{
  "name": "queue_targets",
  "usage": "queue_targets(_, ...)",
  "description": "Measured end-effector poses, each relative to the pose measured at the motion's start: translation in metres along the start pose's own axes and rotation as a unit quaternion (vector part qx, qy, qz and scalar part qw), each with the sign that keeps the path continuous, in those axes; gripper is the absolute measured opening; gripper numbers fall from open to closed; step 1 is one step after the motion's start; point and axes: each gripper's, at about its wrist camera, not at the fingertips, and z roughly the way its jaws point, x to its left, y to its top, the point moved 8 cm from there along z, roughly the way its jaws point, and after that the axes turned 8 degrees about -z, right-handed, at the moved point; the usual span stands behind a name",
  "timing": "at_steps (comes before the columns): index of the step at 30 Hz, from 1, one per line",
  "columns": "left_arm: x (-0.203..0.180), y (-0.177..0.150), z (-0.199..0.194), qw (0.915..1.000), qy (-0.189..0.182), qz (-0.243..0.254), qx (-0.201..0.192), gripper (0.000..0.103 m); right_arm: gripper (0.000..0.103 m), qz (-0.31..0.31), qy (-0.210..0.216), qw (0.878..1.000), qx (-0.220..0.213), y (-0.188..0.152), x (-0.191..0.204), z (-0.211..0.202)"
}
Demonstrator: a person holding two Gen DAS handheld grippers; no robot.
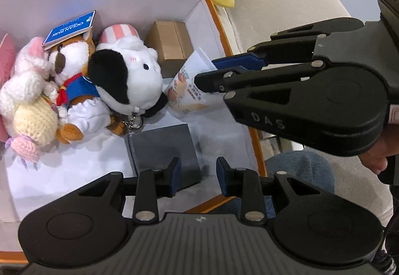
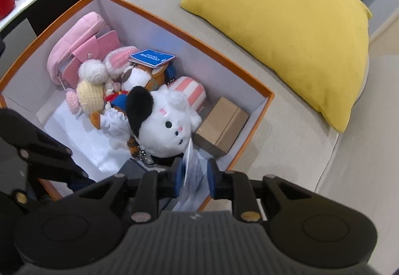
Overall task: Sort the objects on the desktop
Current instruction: 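Lower the gray case into the box and open the left tool while the right tool releases the Vaseline tube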
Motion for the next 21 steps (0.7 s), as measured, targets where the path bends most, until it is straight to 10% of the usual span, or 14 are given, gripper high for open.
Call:
queue_targets(6, 0.017, 0.005, -0.016, 0.9991, 0.032, -0.013, -0.022, 0.035, 0.004, 0.037, -0.012, 0.999, -0.013, 0.0, -0.008, 0.0)
queue_targets(11, 0.036, 0.008, -0.013, 0.9969, 0.065, -0.043, -0.013, 0.058, 0.003, 0.055, -0.039, 0.997, -0.035, 0.003, -0.009, -0.003)
queue_targets(21, 0.046, 0.005, 0.022, 0.9931, 0.092, -0.057, 0.046, 0.058, 0.009, 0.066, -0.018, 0.996, -0.048, -0.002, -0.01, -0.01)
